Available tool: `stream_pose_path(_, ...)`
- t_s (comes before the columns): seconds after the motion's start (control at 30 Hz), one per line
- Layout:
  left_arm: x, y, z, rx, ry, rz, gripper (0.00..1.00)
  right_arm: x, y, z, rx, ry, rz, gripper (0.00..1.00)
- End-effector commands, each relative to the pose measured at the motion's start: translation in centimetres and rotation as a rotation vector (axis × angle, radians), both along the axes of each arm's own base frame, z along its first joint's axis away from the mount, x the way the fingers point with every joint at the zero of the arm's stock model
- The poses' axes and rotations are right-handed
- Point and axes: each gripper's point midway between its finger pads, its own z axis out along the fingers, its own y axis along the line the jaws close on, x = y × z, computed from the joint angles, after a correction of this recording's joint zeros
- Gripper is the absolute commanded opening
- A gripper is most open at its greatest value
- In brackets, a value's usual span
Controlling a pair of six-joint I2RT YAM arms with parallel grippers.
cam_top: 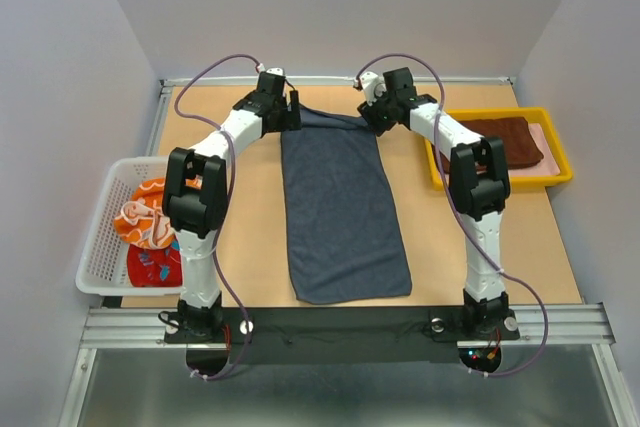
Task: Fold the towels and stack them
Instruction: Flatten out the crumpled towel
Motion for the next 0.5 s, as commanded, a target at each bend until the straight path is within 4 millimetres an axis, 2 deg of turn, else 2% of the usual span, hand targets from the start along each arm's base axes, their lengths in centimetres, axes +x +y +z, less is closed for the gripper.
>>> stream_pose_path(0.0, 3.1, 0.2, 3.2, -0.015, -0.108, -0.033, 0.91, 2.9, 2.0, 3.5, 0.034, -0.133, 0.124, 0.54)
stream_pose_path(0.03, 3.2, 0.2, 2.8, -0.014, -0.103, -0.037, 0.91, 3.0, 2.3, 3.2, 0.039, -0.13, 0.135, 0.54)
stream_pose_path(0.07, 3.3, -0.1, 2.6, -0.024, -0.095, -0.049, 0.91, 3.2, 2.5, 2.1, 0.039, -0.114, 0.139, 0.54)
stream_pose_path(0.17, 2.5, -0.3, 0.9, -0.032, -0.051, -0.056, 0.9, 3.6, 3.2, 1.7, 0.061, -0.111, 0.161, 0.53)
stream_pose_path(0.3, 1.7, 0.1, -0.3, -0.03, -0.02, -0.032, 0.9, 3.6, 3.3, 1.0, 0.062, -0.098, 0.165, 0.47)
stream_pose_path(0.47, 0.1, -0.1, 0.1, -0.073, 0.007, -0.02, 0.9, 2.6, 3.3, 1.0, 0.069, -0.082, 0.185, 0.45)
